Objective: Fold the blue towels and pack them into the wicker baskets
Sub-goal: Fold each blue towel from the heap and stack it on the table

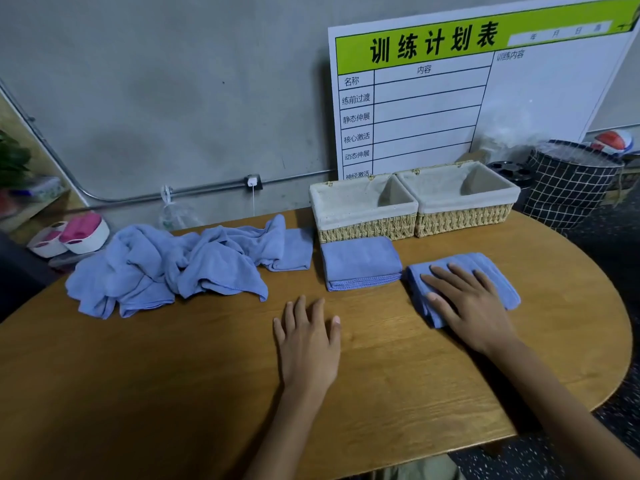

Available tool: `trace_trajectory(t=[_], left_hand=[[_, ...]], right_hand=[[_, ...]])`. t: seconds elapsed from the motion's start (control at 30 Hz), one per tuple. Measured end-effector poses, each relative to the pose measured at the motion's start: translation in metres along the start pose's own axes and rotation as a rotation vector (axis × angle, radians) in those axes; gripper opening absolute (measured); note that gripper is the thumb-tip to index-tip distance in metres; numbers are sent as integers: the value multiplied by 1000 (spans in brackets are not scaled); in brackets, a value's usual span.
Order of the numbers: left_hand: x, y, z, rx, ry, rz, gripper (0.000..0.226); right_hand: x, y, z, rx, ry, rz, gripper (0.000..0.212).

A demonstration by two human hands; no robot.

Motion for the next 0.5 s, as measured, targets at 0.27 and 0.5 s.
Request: trace_trajectory(t=[0.27, 0.5], left_hand=[[-1, 0, 1, 23, -5, 5, 84], [0, 0, 2, 21, -5, 19, 82]], right_hand=[[44, -14, 31, 6, -52, -80, 64], [85, -32, 13, 61, -32, -84, 64]])
Point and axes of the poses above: each hand's wrist, its own x-axis towards the middle knuckle, its own y-axis out of the back of the hand, z = x × y, the point moved 2 cm from there along x, towards the middle knuckle, and after that the axes turned 15 degrees about -x, right-handed, at the moved point
